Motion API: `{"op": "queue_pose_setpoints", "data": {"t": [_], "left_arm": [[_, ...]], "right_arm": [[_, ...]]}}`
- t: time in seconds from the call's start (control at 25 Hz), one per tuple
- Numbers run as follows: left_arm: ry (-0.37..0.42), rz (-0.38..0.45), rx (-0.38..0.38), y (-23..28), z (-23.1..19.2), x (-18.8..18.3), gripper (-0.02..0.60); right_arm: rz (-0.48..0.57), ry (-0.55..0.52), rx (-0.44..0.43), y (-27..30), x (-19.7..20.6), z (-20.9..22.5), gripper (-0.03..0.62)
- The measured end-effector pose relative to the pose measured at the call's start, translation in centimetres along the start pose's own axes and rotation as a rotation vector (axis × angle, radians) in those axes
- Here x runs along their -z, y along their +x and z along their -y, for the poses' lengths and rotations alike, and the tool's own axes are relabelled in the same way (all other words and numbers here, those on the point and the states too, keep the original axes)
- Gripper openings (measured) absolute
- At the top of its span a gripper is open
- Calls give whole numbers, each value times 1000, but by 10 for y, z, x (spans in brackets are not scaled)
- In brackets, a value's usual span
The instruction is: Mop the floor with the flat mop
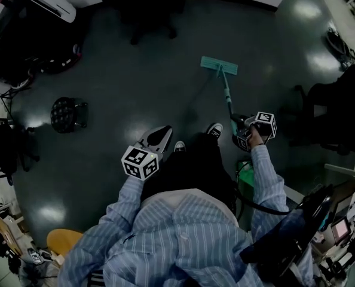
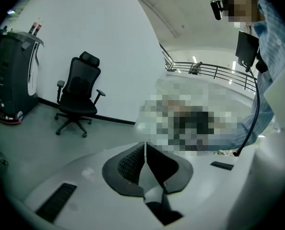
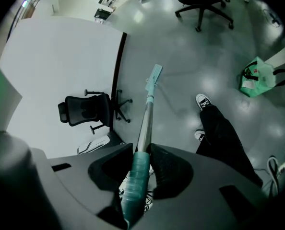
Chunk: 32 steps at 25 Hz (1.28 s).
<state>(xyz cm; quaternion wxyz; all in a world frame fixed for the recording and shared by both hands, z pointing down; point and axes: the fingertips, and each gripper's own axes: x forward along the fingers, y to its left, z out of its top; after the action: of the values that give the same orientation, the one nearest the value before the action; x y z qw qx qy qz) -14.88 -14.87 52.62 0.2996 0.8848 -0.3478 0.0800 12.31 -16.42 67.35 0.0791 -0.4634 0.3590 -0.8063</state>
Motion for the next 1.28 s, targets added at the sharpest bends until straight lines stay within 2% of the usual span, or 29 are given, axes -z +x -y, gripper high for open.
{"op": "queue_pose_setpoints", "data": {"t": [0.24, 0.56, 0.72, 1.0, 1.28], "left_arm": [[5, -20, 25, -6, 19, 22, 15], [5, 0, -15, -15, 59, 39, 15], [-13, 26, -41, -20, 93, 53, 15], [-16, 43, -43, -30, 164, 102, 15], [-27, 51, -64, -56, 214, 155, 15]], "right_arm": [[-34, -27, 15, -34, 53, 54, 120], [-99, -62, 56, -109, 112, 139, 120], [-137, -62, 68, -151, 137, 184, 120], [-199, -84, 97, -225, 165, 269, 120], [-247, -126, 125, -279, 191, 341, 118]]}}
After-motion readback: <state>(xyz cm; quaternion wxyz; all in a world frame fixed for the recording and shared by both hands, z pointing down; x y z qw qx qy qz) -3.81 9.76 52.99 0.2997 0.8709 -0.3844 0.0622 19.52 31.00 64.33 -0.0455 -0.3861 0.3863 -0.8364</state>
